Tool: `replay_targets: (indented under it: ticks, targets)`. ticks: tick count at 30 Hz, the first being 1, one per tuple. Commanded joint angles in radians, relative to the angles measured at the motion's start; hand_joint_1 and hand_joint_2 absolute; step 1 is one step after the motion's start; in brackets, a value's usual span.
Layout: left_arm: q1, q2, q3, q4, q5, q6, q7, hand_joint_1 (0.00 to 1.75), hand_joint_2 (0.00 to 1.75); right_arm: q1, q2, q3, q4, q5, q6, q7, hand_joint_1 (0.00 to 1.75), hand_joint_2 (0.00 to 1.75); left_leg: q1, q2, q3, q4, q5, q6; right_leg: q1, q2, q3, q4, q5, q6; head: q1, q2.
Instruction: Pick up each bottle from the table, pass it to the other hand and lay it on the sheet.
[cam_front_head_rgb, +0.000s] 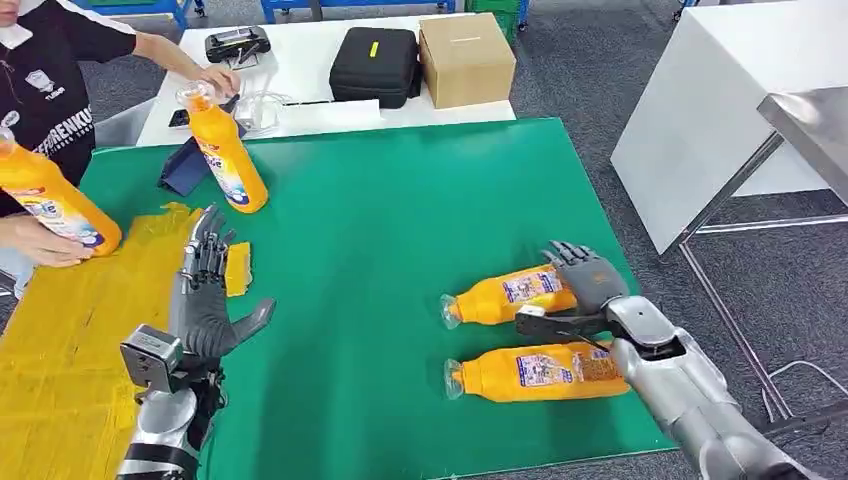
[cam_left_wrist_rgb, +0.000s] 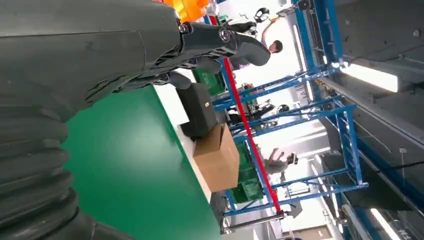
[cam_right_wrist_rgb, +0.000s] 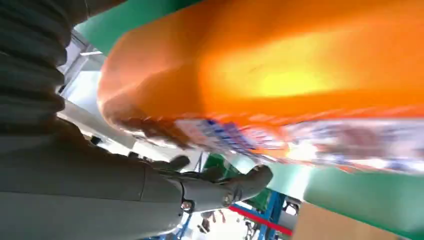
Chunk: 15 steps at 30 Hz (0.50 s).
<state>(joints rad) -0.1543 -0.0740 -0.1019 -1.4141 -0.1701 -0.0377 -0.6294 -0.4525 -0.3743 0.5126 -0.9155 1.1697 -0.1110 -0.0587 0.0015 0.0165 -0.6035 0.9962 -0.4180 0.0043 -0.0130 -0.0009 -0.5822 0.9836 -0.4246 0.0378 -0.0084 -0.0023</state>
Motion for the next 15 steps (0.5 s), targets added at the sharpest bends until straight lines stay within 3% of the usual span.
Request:
replay_targets:
  ticks: [1,15]
  targets:
    - [-0.033,-0.002,0.009,0.058,0.006,-0.007,0.009,0.0,1.75,-0.079,0.07,0.122,0.083,0.05,0.012,-0.039,1.75,1.75,0.0,0.0,0.002,0.0,-0.001,0.0,0.0,0.001,0.002,-0.001,0.0,-0.001,0.0,0.0]
    - [-0.034,-0.003,0.011,0.057,0.015,-0.011,0.008,0.0,1.75,-0.088,0.061,0.125,0.075,0.036,0.019,-0.061,1.75,1.75,0.0,-0.002,0.002,0.0,-0.001,0.0,0.0,0.0,0.002,0.0,0.0,-0.001,0.0,0.0]
